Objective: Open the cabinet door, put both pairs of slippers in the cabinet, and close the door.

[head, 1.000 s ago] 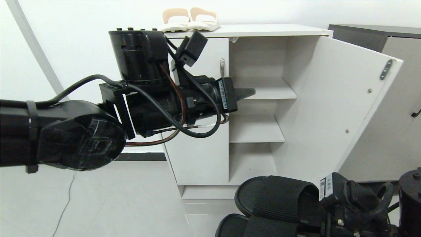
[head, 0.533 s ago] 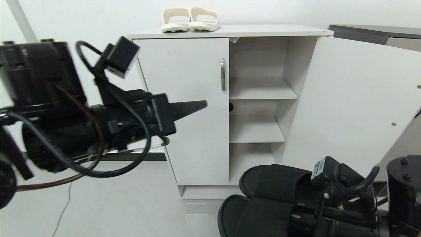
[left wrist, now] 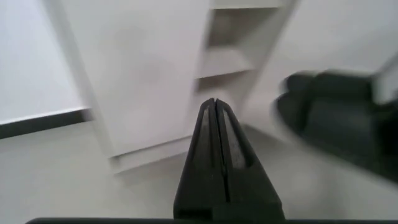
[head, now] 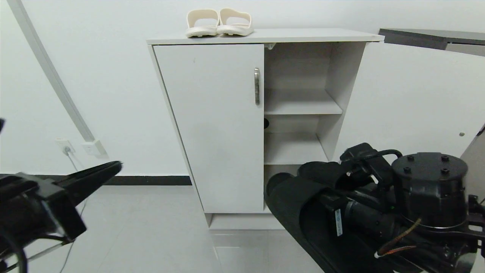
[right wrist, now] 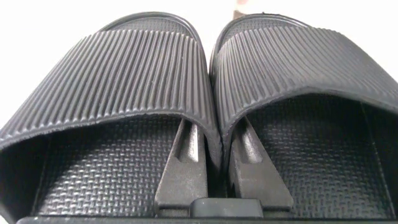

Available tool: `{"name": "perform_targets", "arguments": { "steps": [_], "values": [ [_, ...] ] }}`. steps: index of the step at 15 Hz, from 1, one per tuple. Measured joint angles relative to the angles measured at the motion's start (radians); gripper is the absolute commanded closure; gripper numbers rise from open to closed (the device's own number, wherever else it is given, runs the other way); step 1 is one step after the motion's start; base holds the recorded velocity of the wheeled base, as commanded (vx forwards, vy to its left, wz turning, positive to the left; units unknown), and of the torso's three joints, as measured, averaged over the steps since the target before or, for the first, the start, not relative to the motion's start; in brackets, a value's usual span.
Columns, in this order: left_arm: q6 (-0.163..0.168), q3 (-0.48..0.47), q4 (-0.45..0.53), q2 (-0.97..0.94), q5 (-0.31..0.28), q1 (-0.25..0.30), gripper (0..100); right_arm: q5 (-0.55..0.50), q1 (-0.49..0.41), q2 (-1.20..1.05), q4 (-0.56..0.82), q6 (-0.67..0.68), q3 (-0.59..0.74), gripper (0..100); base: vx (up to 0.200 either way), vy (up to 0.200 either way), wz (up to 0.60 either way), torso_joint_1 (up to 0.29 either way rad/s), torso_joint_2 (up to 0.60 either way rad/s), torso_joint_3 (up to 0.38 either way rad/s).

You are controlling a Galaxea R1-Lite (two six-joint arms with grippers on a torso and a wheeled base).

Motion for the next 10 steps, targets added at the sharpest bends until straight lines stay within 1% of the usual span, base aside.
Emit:
{"name": "perform_targets", "arguments": {
  "steps": [1, 2, 3, 4, 5, 6, 7, 8, 10],
  "values": [
    [0.016, 0.049, 0.015, -0.074, 0.027, 0.067, 100, -0.013, -0.006, 0.016, -0.001, 0.006, -0.016, 100, 0.0, 0.0, 0.0, 0.0, 0.0, 0.0],
    [0.023, 0.089, 0.033, -0.14, 0.047, 0.13, 100, -0.028, -0.013, 0.029, 0.0, 0.007, -0.025, 100, 0.0, 0.0, 0.0, 0.0, 0.0, 0.0],
    [0.029, 0.136, 0.061, -0.219, 0.068, 0.207, 100, -0.049, -0.019, 0.041, 0.0, 0.008, -0.03, 100, 0.0, 0.0, 0.0, 0.0, 0.0, 0.0],
    [0.034, 0.181, 0.084, -0.297, 0.076, 0.277, 100, -0.076, -0.024, 0.05, -0.001, 0.007, -0.033, 100, 0.0, 0.0, 0.0, 0.0, 0.0, 0.0],
    [0.037, 0.223, 0.106, -0.368, 0.079, 0.326, 100, -0.086, -0.025, 0.054, 0.0, 0.004, -0.034, 100, 0.0, 0.0, 0.0, 0.0, 0.0, 0.0],
    [0.04, 0.271, 0.127, -0.454, 0.081, 0.365, 100, -0.087, -0.026, 0.056, -0.001, 0.004, -0.035, 100, 0.0, 0.0, 0.0, 0.0, 0.0, 0.0],
    [0.041, 0.321, 0.165, -0.542, 0.083, 0.393, 100, -0.088, -0.027, 0.057, 0.0, 0.003, -0.036, 100, 0.0, 0.0, 0.0, 0.0, 0.0, 0.0],
    [0.044, 0.356, 0.21, -0.621, 0.084, 0.411, 100, -0.087, -0.027, 0.059, -0.001, 0.002, -0.036, 100, 0.0, 0.0, 0.0, 0.0, 0.0, 0.0],
    [0.047, 0.413, 0.331, -0.769, 0.088, 0.427, 100, -0.09, -0.026, 0.063, -0.001, 0.0, -0.035, 100, 0.0, 0.0, 0.0, 0.0, 0.0, 0.0]
  ]
}}
